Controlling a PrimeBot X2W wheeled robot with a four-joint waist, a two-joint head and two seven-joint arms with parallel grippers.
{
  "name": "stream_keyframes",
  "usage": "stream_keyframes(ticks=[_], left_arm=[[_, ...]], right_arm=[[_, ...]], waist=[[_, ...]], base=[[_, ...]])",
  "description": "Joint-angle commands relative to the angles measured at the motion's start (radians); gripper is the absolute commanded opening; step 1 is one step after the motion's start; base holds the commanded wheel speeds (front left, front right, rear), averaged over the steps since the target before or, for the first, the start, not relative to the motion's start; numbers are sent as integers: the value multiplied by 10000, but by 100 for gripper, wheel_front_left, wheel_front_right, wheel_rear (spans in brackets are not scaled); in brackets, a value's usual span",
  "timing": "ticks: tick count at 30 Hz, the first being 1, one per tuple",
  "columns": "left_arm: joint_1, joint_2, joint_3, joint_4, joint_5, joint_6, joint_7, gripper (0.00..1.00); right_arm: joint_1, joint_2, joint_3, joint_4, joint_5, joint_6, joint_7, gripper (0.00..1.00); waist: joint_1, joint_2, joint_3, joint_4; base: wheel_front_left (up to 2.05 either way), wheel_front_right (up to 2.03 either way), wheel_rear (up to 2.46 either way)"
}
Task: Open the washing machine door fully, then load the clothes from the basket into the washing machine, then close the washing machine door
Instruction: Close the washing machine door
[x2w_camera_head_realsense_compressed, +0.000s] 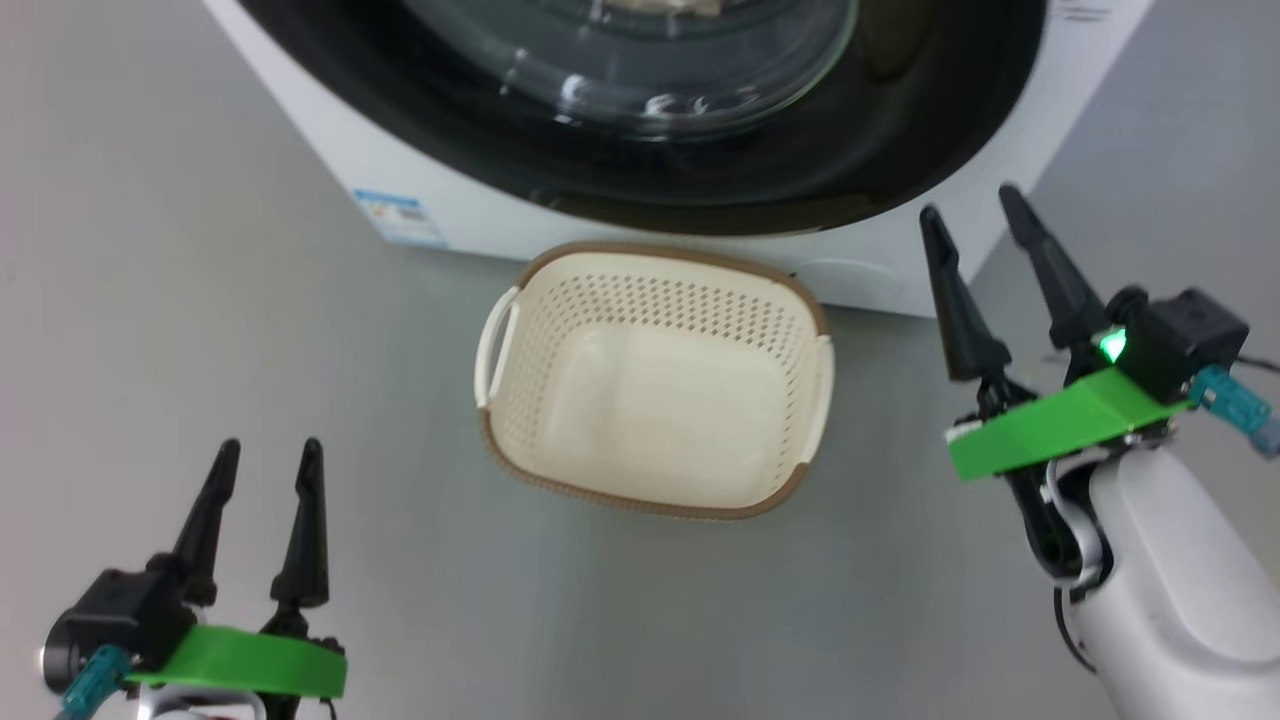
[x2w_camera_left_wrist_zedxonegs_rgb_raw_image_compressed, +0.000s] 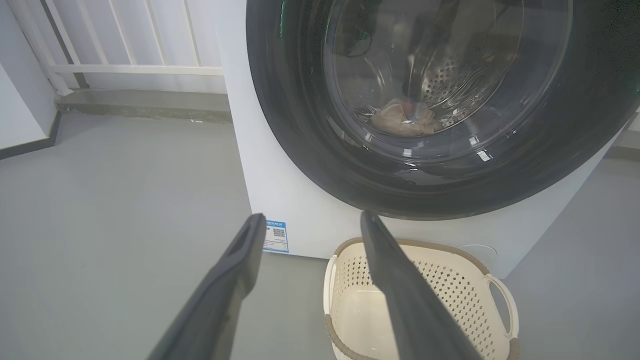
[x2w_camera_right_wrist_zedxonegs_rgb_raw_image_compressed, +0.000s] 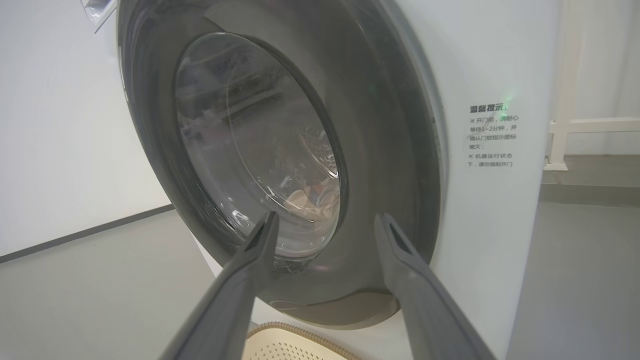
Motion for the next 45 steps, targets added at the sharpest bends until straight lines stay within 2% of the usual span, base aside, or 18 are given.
stream_keyframes(ticks=[1,13,24,45], left_arm=[[149,371,400,-123,121,6,-65,100],[664,761,614,-126,190,6,-65,100],[1220,884,865,-109,214,6,-65,100],[1826,981,1576,-104,304,6,-65,100]], right_arm=[[385,142,97,-284,174,-27,-48,100],[1922,190,-258,-482,141,-27,-48,100],[2937,197,-531,-541,139,-27,-48,100],[3988,143,-792,-755,132,-27,-48,100]], waist=[[1,0,-655,-656],[1,0,-1505,-1793],[1,0,-2110,-2692],[1,0,-2640,-3545]], base=[[0,0,0],[0,0,0],[0,0,0],[0,0,0]])
